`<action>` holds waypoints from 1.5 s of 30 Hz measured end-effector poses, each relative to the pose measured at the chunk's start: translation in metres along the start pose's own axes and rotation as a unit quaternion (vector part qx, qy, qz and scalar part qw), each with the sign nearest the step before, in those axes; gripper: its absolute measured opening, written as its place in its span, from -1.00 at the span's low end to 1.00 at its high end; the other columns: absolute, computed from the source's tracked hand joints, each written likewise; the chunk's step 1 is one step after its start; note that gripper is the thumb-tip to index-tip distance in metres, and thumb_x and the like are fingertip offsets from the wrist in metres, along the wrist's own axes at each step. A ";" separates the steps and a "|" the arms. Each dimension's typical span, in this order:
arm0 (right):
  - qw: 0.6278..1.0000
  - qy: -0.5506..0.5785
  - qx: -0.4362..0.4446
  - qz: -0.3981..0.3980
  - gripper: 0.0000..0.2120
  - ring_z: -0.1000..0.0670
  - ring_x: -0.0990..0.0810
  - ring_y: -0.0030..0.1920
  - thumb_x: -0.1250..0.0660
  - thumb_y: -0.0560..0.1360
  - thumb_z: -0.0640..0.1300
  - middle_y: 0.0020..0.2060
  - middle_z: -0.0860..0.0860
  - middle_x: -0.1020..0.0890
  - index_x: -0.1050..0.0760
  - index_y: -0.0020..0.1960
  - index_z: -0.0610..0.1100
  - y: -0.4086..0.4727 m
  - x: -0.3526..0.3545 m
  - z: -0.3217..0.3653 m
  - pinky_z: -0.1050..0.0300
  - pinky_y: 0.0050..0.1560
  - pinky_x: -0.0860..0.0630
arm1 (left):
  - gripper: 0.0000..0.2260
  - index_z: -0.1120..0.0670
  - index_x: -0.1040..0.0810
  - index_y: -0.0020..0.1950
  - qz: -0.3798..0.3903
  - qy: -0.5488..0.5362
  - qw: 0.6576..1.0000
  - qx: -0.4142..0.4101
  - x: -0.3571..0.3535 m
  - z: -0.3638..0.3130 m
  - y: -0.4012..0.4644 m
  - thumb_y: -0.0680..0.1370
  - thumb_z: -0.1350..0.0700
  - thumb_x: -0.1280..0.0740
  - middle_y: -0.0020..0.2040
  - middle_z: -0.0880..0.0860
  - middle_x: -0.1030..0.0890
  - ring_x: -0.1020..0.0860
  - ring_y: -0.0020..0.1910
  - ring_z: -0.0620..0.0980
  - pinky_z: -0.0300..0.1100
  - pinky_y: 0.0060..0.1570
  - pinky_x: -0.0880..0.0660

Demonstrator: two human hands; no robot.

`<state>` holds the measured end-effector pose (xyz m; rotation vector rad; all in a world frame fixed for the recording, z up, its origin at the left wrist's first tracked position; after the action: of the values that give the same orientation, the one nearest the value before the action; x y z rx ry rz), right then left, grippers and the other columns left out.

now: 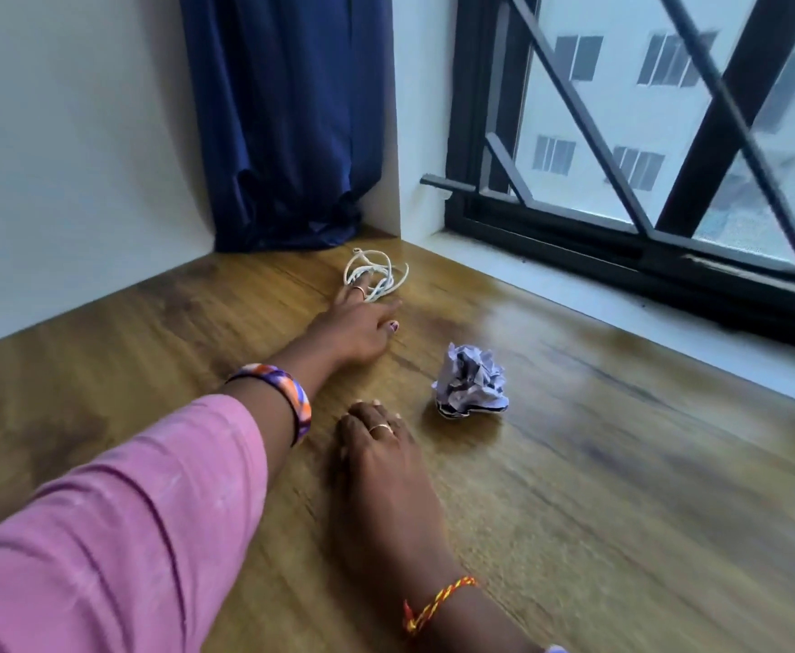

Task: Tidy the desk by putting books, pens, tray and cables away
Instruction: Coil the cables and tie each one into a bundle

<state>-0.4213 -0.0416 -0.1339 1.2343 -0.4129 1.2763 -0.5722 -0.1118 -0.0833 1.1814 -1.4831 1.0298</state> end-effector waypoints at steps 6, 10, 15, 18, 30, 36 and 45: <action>0.987 0.146 -0.043 0.051 -0.60 -0.16 -0.43 0.23 -0.13 0.44 -0.32 0.27 -0.14 -0.42 -0.37 0.26 -0.20 -0.003 0.020 0.006 0.09 0.24 -0.35 | -0.65 0.07 -0.44 0.34 -0.014 0.051 0.998 0.019 0.005 0.006 -0.037 0.59 -0.01 -0.17 0.51 0.04 -0.21 -0.28 0.42 0.10 -0.09 0.33 -0.31; 0.986 0.129 -0.064 0.089 -0.36 -0.16 -0.24 0.41 -0.13 0.48 -0.36 0.51 -0.18 -0.01 -0.02 0.51 -0.13 -0.012 0.039 0.012 0.11 0.32 -0.25 | -0.76 0.00 -0.49 0.21 -0.084 0.125 0.988 0.029 -0.006 0.007 -0.143 0.59 0.06 -0.15 0.24 0.06 -0.49 -0.51 0.17 0.12 -0.07 0.04 -0.47; 0.987 0.037 0.036 0.150 -0.41 -0.15 -0.30 0.41 0.00 0.51 -0.24 0.49 -0.15 -0.18 0.01 0.52 -0.02 -0.057 0.052 0.035 0.05 0.38 -0.19 | -0.82 0.05 -0.60 -0.13 -0.113 0.075 0.991 0.025 -0.023 0.003 -0.265 0.33 0.26 -0.41 -0.29 0.12 -0.61 -0.60 -0.34 0.19 -0.09 -0.47 -0.47; 0.985 0.057 0.027 0.160 -0.48 -0.02 -0.36 0.36 -0.13 0.54 -0.21 0.36 -0.04 -0.42 -0.11 0.47 -0.03 -0.107 0.075 0.051 0.18 0.36 -0.16 | -0.62 0.03 -0.53 0.21 -0.120 0.062 0.990 0.027 -0.022 -0.004 -0.322 0.39 0.23 -0.36 -0.19 0.12 -0.63 -0.62 -0.24 0.17 -0.07 -0.36 -0.50; 0.731 0.536 -0.409 -0.109 -0.78 -0.02 -0.58 -0.36 -0.15 0.52 -0.42 -0.38 -0.13 -0.50 -0.43 -0.25 -0.24 -0.256 0.203 0.089 0.15 -0.42 -0.58 | -0.87 0.14 -0.60 -0.21 -0.335 -0.194 0.921 -0.033 0.046 -0.001 -0.484 0.40 0.36 -0.34 -0.28 0.13 -0.61 -0.59 -0.31 0.14 -0.17 -0.39 -0.46; 0.660 0.570 -0.421 -0.249 -0.81 -0.10 -0.55 -0.19 -0.03 0.57 -0.43 -0.10 -0.18 -0.48 -0.34 -0.10 -0.24 -0.280 0.358 0.055 0.05 -0.24 -0.63 | -0.75 0.13 -0.43 -0.11 -0.172 -0.630 0.736 0.178 0.136 -0.018 -0.483 0.52 0.38 -0.03 -0.30 0.13 -0.38 -0.42 -0.56 0.00 -0.31 -0.67 -0.36; 0.769 0.505 -0.373 -0.118 -0.75 -0.09 -0.66 -0.42 -0.09 0.51 -0.52 -0.07 -0.33 -0.48 -0.34 0.16 -0.45 -0.330 0.466 0.046 0.13 -0.44 -0.61 | -0.95 0.21 -0.50 -0.23 0.186 -0.619 0.761 -0.061 0.198 -0.155 -0.502 0.42 0.24 -0.33 -0.46 0.01 -0.47 -0.27 -0.71 -0.23 -0.45 -0.80 -0.13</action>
<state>0.0331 0.2072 0.1104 -0.1598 0.0615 1.1827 -0.0709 -0.0894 0.1684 1.5938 -2.8455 0.2365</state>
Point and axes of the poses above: each hand's wrist, its own y-axis towards the middle knuckle, its own x-axis out of the back of the hand, z = x × y, the point moved 1 cm from there along y, towards the middle knuckle
